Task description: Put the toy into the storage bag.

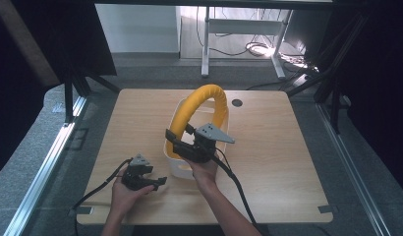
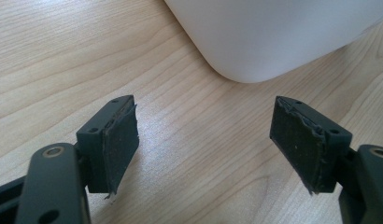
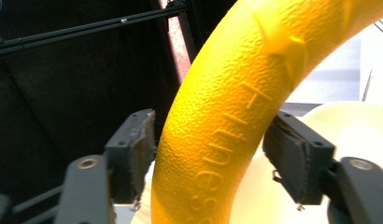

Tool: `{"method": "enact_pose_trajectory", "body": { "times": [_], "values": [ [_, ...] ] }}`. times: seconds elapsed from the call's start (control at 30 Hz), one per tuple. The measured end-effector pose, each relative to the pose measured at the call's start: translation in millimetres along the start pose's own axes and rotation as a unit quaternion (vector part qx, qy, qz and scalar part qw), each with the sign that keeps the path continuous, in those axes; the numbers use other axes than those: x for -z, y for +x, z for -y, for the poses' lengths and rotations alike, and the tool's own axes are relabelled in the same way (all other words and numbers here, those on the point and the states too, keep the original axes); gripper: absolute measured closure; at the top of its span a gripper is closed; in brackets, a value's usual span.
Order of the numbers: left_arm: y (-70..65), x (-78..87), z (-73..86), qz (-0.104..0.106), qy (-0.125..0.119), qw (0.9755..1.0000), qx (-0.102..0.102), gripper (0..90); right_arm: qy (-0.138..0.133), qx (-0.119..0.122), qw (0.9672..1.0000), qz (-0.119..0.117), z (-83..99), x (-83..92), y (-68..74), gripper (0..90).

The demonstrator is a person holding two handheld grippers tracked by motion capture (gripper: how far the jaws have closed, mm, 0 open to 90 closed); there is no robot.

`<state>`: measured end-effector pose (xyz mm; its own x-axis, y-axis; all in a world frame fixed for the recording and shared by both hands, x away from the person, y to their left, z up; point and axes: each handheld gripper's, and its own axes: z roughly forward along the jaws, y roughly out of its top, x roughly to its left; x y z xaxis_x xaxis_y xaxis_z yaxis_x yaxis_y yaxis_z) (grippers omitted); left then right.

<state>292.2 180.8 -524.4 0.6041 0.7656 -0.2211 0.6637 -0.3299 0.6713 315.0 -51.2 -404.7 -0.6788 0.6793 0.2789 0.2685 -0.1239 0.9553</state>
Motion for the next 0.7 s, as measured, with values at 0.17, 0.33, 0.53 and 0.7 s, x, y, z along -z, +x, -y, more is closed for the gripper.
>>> {"method": "enact_pose_trajectory", "body": {
  "times": [0.17, 0.33, 0.53, 0.7],
  "values": [
    [-0.2, -0.5, 0.1, 0.000, 0.001, 1.0000, 0.000, 23.8, 0.004, -0.001, 1.0000, 0.000, -1.0, 4.0, -2.6, 29.1],
    [0.5, -0.8, 0.0, -0.001, 0.001, 1.0000, -0.002, 23.8, 0.004, 0.003, 1.0000, -0.002, -2.9, 10.9, -5.2, 27.6],
    [0.7, -2.6, -0.1, 0.002, 0.004, 1.0000, 0.001, 23.8, 0.006, 0.003, 1.0000, -0.003, -5.9, 20.3, -12.1, 26.2],
    [2.2, -4.1, -0.6, 0.000, 0.007, 1.0000, 0.001, 23.8, 0.006, 0.002, 1.0000, -0.007, -7.0, 28.5, -18.0, 25.9]
  ]
}}
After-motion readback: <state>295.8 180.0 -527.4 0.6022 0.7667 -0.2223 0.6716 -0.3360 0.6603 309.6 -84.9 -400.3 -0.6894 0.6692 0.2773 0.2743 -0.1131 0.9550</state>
